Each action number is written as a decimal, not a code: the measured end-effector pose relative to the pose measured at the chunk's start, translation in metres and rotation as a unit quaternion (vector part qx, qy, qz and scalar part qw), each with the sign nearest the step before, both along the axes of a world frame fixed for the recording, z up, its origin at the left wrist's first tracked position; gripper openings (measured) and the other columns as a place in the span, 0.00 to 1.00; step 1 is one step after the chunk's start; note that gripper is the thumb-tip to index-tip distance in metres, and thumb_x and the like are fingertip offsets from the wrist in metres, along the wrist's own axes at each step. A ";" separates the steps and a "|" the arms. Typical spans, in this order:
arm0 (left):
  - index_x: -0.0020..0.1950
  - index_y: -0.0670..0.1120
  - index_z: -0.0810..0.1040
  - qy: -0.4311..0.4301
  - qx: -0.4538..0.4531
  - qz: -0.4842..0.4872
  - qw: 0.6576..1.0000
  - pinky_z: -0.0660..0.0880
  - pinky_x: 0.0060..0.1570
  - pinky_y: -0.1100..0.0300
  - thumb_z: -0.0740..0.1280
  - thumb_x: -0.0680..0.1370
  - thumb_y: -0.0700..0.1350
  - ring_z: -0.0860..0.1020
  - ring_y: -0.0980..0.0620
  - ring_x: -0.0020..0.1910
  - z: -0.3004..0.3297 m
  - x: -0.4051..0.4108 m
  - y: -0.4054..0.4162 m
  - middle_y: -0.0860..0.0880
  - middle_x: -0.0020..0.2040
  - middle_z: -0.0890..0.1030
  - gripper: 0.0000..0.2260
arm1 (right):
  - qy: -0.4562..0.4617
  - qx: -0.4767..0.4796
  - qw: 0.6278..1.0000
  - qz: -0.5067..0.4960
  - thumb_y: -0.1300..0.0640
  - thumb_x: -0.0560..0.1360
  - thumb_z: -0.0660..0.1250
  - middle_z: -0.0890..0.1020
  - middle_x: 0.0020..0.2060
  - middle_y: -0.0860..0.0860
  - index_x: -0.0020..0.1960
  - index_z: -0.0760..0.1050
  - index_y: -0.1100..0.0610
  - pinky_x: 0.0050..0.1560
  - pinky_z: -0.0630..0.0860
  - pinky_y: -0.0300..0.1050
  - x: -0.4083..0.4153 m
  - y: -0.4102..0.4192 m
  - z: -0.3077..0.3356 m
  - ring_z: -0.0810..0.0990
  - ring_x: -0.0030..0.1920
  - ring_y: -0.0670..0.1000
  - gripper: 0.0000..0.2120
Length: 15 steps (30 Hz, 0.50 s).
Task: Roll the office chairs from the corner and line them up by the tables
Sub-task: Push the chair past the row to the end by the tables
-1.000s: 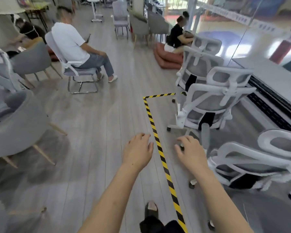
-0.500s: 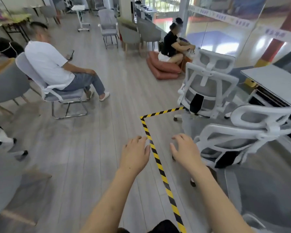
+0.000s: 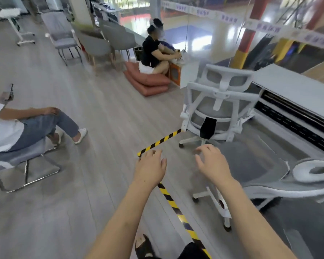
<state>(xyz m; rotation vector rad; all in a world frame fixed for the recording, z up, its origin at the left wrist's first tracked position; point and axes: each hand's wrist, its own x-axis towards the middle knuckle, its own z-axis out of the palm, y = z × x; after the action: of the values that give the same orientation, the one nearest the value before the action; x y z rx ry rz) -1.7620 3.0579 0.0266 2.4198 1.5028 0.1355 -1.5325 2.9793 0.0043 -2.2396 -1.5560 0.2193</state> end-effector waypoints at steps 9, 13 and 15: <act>0.72 0.50 0.70 0.010 0.010 -0.142 0.990 0.70 0.62 0.49 0.55 0.85 0.53 0.74 0.45 0.64 0.005 0.099 0.187 0.50 0.67 0.74 0.16 | 0.022 0.026 0.988 -0.151 0.50 0.81 0.65 0.78 0.63 0.50 0.65 0.78 0.53 0.59 0.75 0.55 0.061 0.126 0.000 0.74 0.63 0.55 0.14; 0.72 0.51 0.69 -0.014 0.025 -0.184 0.982 0.71 0.62 0.49 0.56 0.86 0.53 0.74 0.45 0.64 0.000 0.162 0.255 0.49 0.67 0.75 0.16 | 0.019 0.055 0.980 -0.190 0.51 0.80 0.66 0.79 0.60 0.50 0.62 0.79 0.54 0.57 0.76 0.55 0.118 0.181 -0.009 0.75 0.61 0.56 0.13; 0.72 0.51 0.69 -0.012 0.024 -0.196 0.980 0.70 0.61 0.50 0.56 0.86 0.54 0.75 0.45 0.63 -0.003 0.197 0.290 0.49 0.66 0.75 0.16 | 0.026 0.057 0.976 -0.209 0.52 0.80 0.66 0.79 0.61 0.51 0.63 0.79 0.55 0.58 0.76 0.55 0.154 0.211 -0.011 0.75 0.61 0.56 0.13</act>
<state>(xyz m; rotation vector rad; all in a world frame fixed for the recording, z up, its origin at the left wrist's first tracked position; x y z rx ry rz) -1.5649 3.3475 0.0235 2.6856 0.9957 0.1170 -1.3783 3.1903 -0.0069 -2.3822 -1.0108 0.0632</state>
